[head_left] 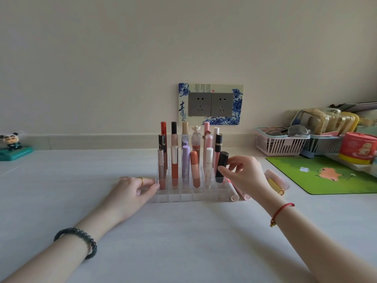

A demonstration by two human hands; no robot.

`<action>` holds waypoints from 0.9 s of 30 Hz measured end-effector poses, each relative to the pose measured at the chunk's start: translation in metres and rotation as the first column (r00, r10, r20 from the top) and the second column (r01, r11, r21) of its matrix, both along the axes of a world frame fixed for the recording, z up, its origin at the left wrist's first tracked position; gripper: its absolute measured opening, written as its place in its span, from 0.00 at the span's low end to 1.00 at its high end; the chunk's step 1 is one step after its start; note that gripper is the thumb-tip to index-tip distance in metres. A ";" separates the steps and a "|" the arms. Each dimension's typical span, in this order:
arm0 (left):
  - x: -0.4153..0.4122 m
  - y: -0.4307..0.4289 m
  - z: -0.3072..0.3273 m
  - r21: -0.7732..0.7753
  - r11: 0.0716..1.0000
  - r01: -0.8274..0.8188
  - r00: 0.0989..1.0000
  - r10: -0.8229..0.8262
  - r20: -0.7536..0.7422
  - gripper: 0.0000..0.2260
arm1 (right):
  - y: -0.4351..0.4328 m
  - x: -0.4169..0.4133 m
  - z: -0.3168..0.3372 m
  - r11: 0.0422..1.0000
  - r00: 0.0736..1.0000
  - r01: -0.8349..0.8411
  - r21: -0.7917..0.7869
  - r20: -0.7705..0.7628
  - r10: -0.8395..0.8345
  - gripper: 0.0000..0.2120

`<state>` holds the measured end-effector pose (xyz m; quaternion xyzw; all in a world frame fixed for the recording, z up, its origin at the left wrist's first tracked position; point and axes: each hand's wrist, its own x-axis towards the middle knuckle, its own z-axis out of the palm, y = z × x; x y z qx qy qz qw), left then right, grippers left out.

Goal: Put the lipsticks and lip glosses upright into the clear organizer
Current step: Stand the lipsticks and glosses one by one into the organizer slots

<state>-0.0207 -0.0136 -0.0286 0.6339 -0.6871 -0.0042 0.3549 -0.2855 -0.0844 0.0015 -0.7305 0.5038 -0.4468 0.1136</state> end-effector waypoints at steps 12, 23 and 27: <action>0.000 -0.001 0.001 -0.004 1.000 0.001 1.000 -0.001 -0.028 0.13 | -0.001 0.003 -0.005 0.998 0.994 0.033 0.059 -0.103 -0.027 0.13; 0.004 -0.005 -0.003 -0.003 0.999 0.034 0.999 -0.034 -0.037 0.27 | -0.002 -0.023 0.021 0.999 0.988 -0.010 -0.032 0.155 0.015 0.09; 0.005 -0.007 -0.006 -0.007 1.000 0.008 1.000 -0.008 -0.023 0.23 | -0.008 -0.043 0.022 0.995 0.994 0.096 -0.012 0.059 -0.095 0.07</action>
